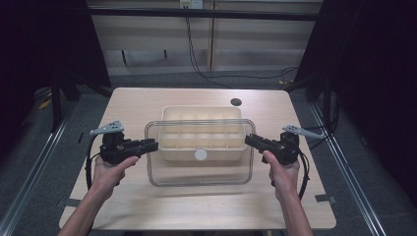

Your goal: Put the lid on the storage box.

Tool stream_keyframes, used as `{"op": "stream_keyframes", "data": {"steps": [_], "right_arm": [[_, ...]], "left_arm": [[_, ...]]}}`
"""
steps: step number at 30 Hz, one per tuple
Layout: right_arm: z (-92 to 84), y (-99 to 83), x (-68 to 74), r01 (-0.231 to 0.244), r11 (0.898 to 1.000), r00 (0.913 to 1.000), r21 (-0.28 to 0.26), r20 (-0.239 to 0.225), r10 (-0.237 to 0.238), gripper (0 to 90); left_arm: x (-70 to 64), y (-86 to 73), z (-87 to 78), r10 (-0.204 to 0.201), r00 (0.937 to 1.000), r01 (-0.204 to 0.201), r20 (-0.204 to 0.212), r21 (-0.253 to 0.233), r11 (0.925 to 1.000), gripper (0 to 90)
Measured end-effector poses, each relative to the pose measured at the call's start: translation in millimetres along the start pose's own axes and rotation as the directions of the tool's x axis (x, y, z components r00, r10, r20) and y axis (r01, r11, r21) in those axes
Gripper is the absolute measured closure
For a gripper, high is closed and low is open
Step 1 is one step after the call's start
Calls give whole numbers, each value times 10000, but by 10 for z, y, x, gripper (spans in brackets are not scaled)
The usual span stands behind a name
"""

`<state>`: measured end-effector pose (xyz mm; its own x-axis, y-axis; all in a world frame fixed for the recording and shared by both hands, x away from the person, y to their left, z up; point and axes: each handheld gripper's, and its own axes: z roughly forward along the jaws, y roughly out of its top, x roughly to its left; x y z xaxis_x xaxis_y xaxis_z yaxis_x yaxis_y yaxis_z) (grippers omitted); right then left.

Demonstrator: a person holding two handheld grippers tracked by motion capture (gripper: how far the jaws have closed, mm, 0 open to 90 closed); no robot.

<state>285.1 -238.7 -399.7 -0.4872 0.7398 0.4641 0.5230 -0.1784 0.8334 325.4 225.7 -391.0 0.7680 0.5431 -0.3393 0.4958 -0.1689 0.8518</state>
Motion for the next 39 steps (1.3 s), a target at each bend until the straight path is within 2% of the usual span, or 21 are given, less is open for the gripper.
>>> {"op": "stream_keyframes", "data": {"steps": [4,8,22,30,35,39], "right_arm": [[17,50,11,65,10000,10000,-65,-19,-65,695],[26,111,8,42,9999,10000,-160,-33,-43,695],[92,320,-28,13,9994,10000,-337,-66,-15,694],[141,456,-46,77,9993,9999,-367,115,-72,692],[176,533,-52,68,9990,9999,-432,111,-63,692],[208,587,-58,59,9988,9999,-479,138,-53,692]], "left_arm": [[-4,48,-14,37,9999,-38,-113,-105,9999,704],[-2,142,-21,241,9995,-242,-217,-70,9997,702],[49,363,11,165,9995,-176,-282,-394,9991,700],[107,465,48,155,9994,-170,-323,-449,9988,698],[130,546,56,244,9984,-268,-519,-459,9986,693],[152,599,69,168,9980,-199,-607,-509,9985,690]]}}
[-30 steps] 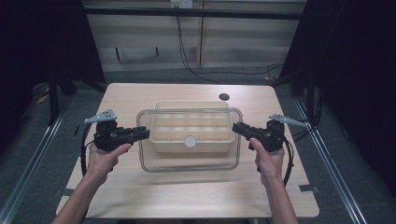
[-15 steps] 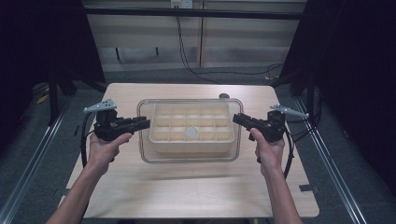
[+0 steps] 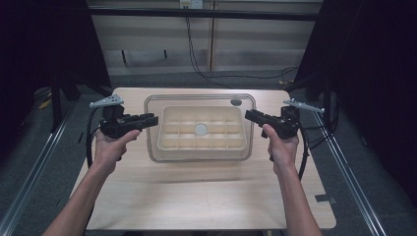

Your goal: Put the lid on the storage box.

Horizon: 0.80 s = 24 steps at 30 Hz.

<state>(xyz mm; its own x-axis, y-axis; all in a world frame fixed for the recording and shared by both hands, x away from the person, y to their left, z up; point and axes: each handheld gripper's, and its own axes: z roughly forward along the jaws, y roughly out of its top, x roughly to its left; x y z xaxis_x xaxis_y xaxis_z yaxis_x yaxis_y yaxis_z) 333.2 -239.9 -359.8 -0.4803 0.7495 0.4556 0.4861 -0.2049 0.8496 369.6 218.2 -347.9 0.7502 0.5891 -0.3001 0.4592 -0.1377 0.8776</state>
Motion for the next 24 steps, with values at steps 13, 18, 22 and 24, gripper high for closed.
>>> {"op": "stream_keyframes", "data": {"steps": [13,18,22,24], "right_arm": [[117,90,-87,-132,9999,9999,56,59,131,693],[179,106,-166,-294,9995,9994,59,188,293,692],[216,112,-199,-296,9995,9992,109,263,293,693],[232,116,-213,-341,9994,9991,96,275,338,693]], "left_arm": [[120,94,109,-53,9999,53,-122,32,10000,686],[165,108,195,-210,9995,211,-223,40,9998,683],[212,110,252,-328,9988,335,-368,176,9993,674],[231,122,270,-369,9986,374,-367,123,9992,674]]}}
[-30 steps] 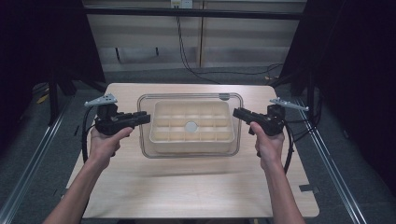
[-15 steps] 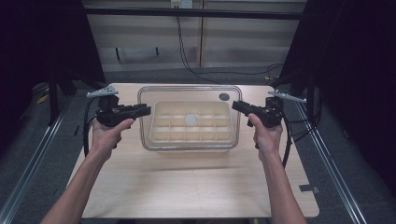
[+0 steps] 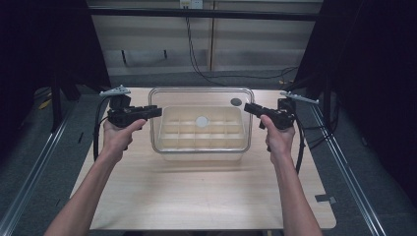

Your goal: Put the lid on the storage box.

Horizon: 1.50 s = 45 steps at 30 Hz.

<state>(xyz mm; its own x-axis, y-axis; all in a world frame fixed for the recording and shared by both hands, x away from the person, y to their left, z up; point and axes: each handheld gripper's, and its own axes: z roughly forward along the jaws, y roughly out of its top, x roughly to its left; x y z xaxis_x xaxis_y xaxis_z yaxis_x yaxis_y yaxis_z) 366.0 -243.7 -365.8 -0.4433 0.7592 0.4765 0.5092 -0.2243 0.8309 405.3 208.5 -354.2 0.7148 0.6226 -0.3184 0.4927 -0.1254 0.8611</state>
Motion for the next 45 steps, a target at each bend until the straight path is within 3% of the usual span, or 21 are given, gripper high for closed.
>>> {"op": "stream_keyframes", "data": {"steps": [18,24,31,45], "right_arm": [[144,-2,-120,-260,9995,9995,205,208,256,698],[190,23,-163,-221,9991,9994,369,265,211,703],[285,15,-244,-454,9980,9988,440,215,445,702],[421,-14,-372,-781,9956,9965,528,331,764,699]], "left_arm": [[156,-21,179,-211,9996,212,-212,38,9998,647],[242,-73,262,-547,9985,547,-64,-97,9985,635],[311,-96,322,-654,9978,654,-94,-82,9978,622],[384,-113,440,-752,9965,764,-356,343,9965,575]]}}
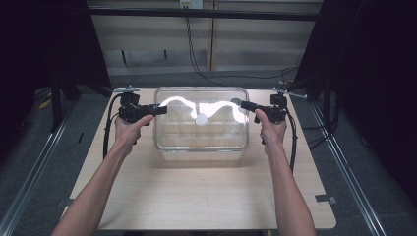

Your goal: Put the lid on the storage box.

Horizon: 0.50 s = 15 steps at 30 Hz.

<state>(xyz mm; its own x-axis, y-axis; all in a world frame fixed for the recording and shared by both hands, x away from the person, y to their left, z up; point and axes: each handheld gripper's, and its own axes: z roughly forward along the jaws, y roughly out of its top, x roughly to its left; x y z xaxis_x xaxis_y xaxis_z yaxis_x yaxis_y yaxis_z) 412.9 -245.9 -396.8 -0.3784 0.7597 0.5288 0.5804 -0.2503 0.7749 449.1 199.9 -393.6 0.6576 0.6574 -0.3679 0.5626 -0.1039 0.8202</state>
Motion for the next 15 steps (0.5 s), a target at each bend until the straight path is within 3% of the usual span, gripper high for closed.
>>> {"op": "stream_keyframes", "data": {"steps": [5,15], "right_arm": [[35,-10,-23,104,9999,9997,43,212,-105,694],[127,-36,-100,42,9996,9987,276,501,-56,686]], "left_arm": [[26,-34,32,118,9998,-114,-168,222,9997,562],[104,-122,82,-79,9998,87,-159,456,9989,562]]}}
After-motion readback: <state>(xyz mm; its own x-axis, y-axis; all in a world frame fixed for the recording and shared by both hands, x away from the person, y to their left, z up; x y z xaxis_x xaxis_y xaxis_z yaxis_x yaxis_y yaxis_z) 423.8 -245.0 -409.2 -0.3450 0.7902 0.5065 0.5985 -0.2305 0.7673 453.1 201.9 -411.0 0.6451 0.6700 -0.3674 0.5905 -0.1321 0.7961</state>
